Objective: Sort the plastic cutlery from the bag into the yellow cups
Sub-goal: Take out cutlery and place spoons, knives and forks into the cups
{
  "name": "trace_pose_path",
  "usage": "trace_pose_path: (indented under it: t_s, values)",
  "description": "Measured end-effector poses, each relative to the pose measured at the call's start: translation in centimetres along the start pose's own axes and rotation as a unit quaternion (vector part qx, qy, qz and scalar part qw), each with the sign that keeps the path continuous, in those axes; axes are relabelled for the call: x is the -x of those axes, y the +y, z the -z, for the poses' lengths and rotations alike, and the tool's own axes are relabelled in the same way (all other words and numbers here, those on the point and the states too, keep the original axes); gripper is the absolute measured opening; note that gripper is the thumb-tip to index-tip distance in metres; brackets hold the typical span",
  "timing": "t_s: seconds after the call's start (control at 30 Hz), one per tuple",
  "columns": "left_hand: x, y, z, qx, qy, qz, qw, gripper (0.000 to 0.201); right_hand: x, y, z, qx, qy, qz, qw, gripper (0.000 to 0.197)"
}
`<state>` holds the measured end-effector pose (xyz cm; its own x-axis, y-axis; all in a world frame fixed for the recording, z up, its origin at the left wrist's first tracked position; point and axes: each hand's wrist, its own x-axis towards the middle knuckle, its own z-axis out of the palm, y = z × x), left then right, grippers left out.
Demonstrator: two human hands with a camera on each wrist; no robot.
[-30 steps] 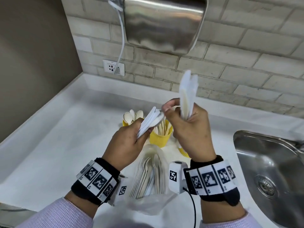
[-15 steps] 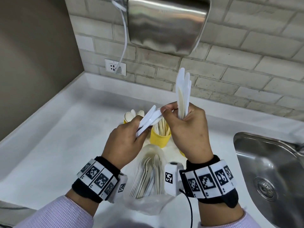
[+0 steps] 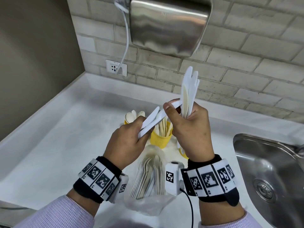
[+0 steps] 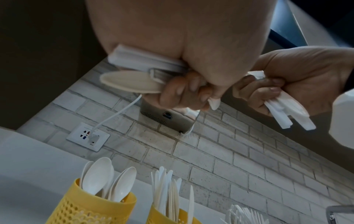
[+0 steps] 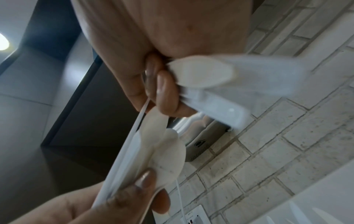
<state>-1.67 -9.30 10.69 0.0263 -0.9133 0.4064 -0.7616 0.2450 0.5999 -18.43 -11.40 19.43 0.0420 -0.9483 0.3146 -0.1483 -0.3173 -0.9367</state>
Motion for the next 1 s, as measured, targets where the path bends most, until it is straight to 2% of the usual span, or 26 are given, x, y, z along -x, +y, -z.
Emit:
trace_pose_path:
  t_s: [0.23,0.43,0.6,0.7,0.87,1.0]
  values:
    - [0.08,0.45,0.04,0.048,0.005,-0.016,0.999,0.022,-0.05,0.90,-0.41,0.105,0.016,0.051,0.993,0.007]
    - [-0.14,0.19,0.03,0.036,-0.004,0.005,0.999,0.027,0.22,0.70,-0.63,0.113,0.050,0.087,0.988,0.013]
    - [0.03,0.39,0.15,0.069,-0.012,0.008,0.997,0.010,0.24,0.46,-0.70,0.102,0.062,0.104,0.987,0.016]
    - [-0.04,0.36,0.07,0.071,-0.017,0.004,0.997,0.014,0.01,0.52,-0.72,0.111,0.059,0.105,0.986,0.018]
    - [0.01,0.37,-0.05,0.086,-0.021,0.003,0.996,0.017,-0.07,0.88,-0.94,0.144,0.124,0.120,0.974,0.014]
    - [0.08,0.24,-0.24,0.096,-0.023,0.000,0.995,0.017,-0.09,0.95,-0.89,0.169,0.144,0.147,0.964,0.023]
